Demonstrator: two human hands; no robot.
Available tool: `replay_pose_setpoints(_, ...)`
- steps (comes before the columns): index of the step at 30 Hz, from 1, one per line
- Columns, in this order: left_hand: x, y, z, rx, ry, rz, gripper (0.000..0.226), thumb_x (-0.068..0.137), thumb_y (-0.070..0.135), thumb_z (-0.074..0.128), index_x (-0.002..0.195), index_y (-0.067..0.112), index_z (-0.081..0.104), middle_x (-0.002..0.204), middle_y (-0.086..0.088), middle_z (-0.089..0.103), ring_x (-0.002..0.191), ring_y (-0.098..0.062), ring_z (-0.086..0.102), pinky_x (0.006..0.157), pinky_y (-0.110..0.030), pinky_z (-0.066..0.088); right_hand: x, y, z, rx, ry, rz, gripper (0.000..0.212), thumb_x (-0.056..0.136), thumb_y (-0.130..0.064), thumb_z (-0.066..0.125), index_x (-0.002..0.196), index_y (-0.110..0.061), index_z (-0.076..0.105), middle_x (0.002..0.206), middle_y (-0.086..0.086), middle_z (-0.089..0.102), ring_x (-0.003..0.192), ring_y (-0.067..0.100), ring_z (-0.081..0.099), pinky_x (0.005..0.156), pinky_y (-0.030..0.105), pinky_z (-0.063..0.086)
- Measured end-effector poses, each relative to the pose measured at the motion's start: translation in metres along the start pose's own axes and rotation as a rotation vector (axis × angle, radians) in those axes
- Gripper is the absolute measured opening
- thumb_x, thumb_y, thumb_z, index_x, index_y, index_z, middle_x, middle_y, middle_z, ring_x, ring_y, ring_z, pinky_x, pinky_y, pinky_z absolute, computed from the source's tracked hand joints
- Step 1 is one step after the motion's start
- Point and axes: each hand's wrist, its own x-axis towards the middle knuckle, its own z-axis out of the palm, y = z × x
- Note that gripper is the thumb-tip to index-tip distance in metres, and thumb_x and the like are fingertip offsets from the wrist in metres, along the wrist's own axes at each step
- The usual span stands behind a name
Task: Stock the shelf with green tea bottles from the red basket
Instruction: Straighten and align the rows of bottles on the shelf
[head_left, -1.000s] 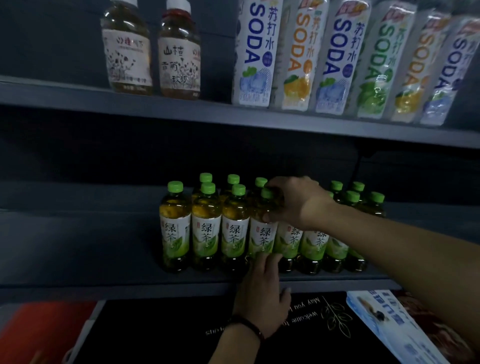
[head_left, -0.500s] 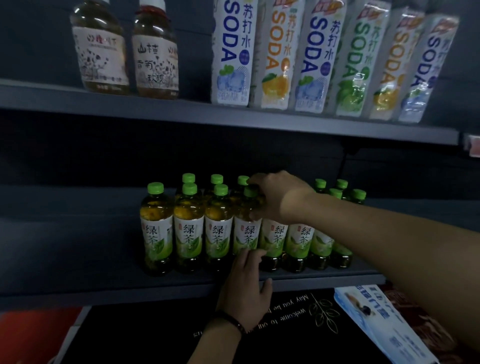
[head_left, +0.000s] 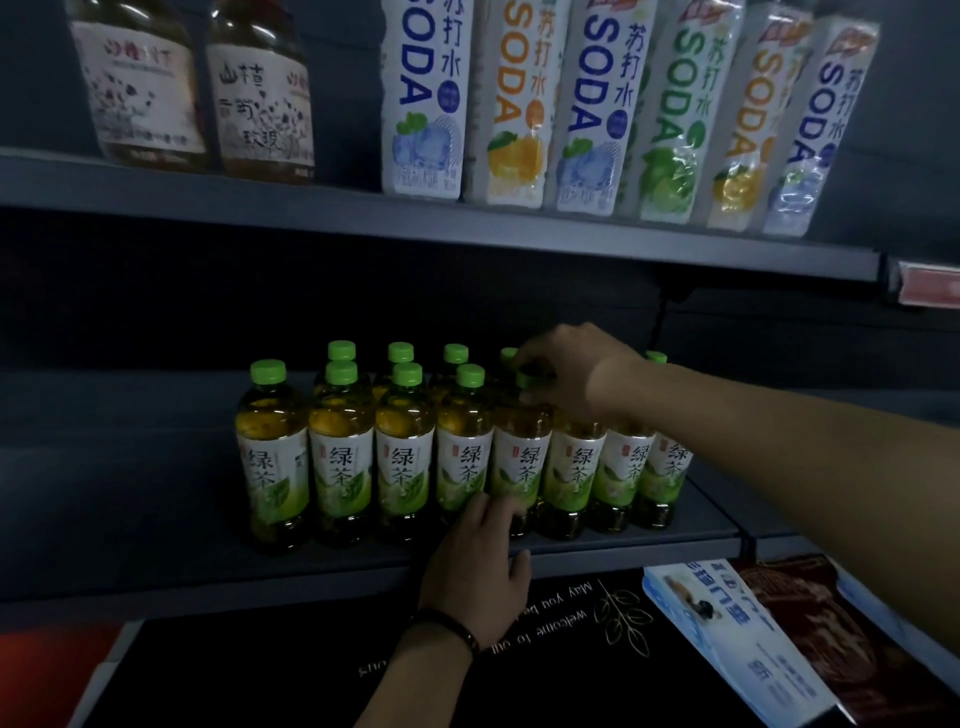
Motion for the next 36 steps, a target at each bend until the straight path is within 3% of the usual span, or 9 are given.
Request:
replay_pose_setpoints(4,-0.001,0.000,0.005,0.047,0.025,0.025,0.027,0.095,0.033,0.062,0.118,0.037,0.048,0.121,0.012,0.047,0.113,-0.011,0.054,0.092,-0.033,0.054,0.001,0.003,-0.003,0.012,-0.008,-0.016,0.050,0.097,-0.042,0.072,0.145,-0.032,0.060,0.140,0.003,0.066,0.125,0.025,0.063,0.086,0.027,0.044)
replay_pose_setpoints(7,-0.002,0.004,0.009,0.053,0.030,0.054,0.026,0.098,0.033,0.057,0.122,0.037,0.050,0.124,0.015,0.049,0.115,-0.008,0.053,0.093,-0.031,0.053,-0.004,0.008,-0.005,0.020,-0.020,-0.022,0.062,0.094,-0.052,0.072,0.150,-0.033,0.054,0.142,0.001,0.065,0.124,0.025,0.063,0.087,0.028,0.045)
replay_pose_setpoints(11,0.003,0.017,0.014,-0.013,-0.028,0.074,0.029,0.100,0.034,0.056,0.129,0.037,0.053,0.128,0.015,0.052,0.114,-0.009,0.056,0.094,-0.034,0.054,-0.019,0.026,-0.013,-0.131,-0.038,0.023,0.066,0.088,-0.060,0.073,0.147,-0.036,0.056,0.127,-0.002,0.069,0.095,0.019,0.061,0.072,0.029,0.049)
replay_pose_setpoints(16,0.014,0.040,0.033,-0.087,-0.143,0.089,0.045,0.101,0.037,0.058,0.145,0.037,0.048,0.140,0.014,0.053,0.126,-0.009,0.054,0.104,-0.034,0.052,-0.029,0.046,-0.012,-0.206,-0.097,0.073,0.077,0.090,-0.054,0.075,0.158,-0.039,0.041,0.138,0.002,0.066,0.088,0.017,0.068,0.076,0.034,0.057)
replay_pose_setpoints(20,0.022,0.048,0.051,-0.115,-0.140,0.038,0.057,0.099,0.036,0.062,0.152,0.035,0.039,0.150,0.010,0.045,0.135,-0.011,0.050,0.111,-0.036,0.048,-0.019,0.058,-0.005,-0.160,-0.098,0.067,0.076,0.089,-0.047,0.079,0.156,-0.035,0.044,0.141,0.005,0.064,0.109,0.027,0.069,0.086,0.040,0.061)
replay_pose_setpoints(28,0.026,0.049,0.058,-0.102,-0.082,0.032,0.061,0.098,0.034,0.063,0.153,0.032,0.036,0.149,0.008,0.043,0.135,-0.014,0.050,0.112,-0.038,0.048,-0.025,0.068,0.000,-0.066,-0.043,0.017,0.073,0.091,-0.047,0.078,0.155,-0.033,0.046,0.140,0.004,0.066,0.121,0.026,0.067,0.093,0.036,0.058)
replay_pose_setpoints(30,0.025,0.052,0.057,-0.077,-0.090,0.039,0.062,0.099,0.036,0.062,0.155,0.032,0.035,0.150,0.009,0.043,0.136,-0.013,0.049,0.113,-0.037,0.047,-0.041,0.077,0.007,0.081,0.094,-0.001,0.058,0.092,-0.049,0.075,0.144,-0.033,0.056,0.128,0.003,0.072,0.105,0.022,0.071,0.080,0.034,0.060)
replay_pose_setpoints(33,0.026,0.066,0.054,-0.053,-0.094,0.079,0.052,0.099,0.037,0.062,0.147,0.037,0.043,0.139,0.011,0.051,0.128,-0.012,0.053,0.106,-0.036,0.051,-0.072,0.100,0.030,0.270,0.307,0.063,0.023,0.088,-0.046,0.066,0.108,-0.034,0.066,0.091,-0.004,0.073,0.077,0.019,0.069,0.064,0.036,0.058)
replay_pose_setpoints(36,0.031,0.083,0.057,-0.068,-0.163,0.082,0.037,0.098,0.037,0.064,0.133,0.034,0.055,0.126,0.009,0.058,0.116,-0.013,0.058,0.097,-0.035,0.054,-0.099,0.117,0.070,0.287,0.076,0.115,0.015,0.089,-0.039,0.063,0.099,-0.032,0.071,0.081,-0.007,0.069,0.073,0.014,0.068,0.068,0.041,0.061)
